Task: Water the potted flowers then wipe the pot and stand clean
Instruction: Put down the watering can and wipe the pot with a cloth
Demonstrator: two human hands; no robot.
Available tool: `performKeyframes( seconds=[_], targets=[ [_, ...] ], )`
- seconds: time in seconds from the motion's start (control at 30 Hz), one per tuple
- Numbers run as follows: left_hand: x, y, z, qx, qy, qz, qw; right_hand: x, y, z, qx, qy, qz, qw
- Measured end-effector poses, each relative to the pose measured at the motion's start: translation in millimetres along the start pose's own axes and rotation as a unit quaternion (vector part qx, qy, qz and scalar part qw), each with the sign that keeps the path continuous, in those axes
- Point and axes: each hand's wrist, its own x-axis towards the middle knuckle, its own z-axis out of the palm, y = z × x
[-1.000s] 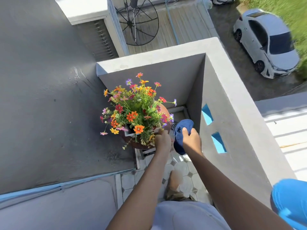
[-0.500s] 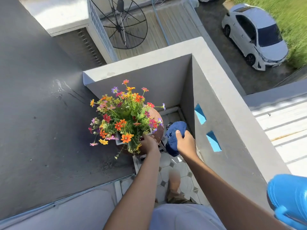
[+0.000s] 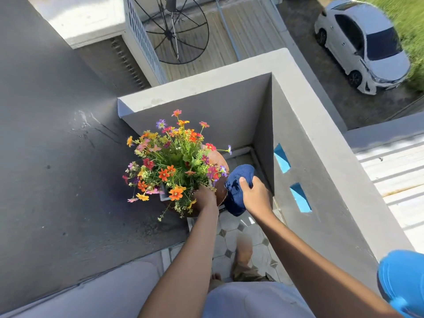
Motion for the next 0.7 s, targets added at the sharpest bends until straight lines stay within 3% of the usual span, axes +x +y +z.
performKeyframes(
  seconds=[0.13, 0.23, 0.37, 0.5, 0.7],
  targets=[
    [12, 3, -18, 0.063, 0.064, 0.054, 0.994, 0, -12, -1, 0.031, 0.003, -0.038, 0.999],
    [-1, 24, -36, -0.033, 0.059, 0.076, 0.995, 3, -24, 0, 0.05, 0.008, -0.052, 0.997],
    [-39, 48, -69, -0.044, 0.0, 0.094, 0.995, 6, -50, -1, 0.11, 0.037, -0.081, 0.99],
    [-72, 71, -98, -0.022, -0.039, 0.116, 0.992, 7, -89, -8, 0.193, 0.104, -0.164, 0.962],
    [-116, 110, -122, -0.037, -0.115, 0.159, 0.98, -12, -142, -4, 0.226, 0.095, -0.216, 0.945]
  ],
)
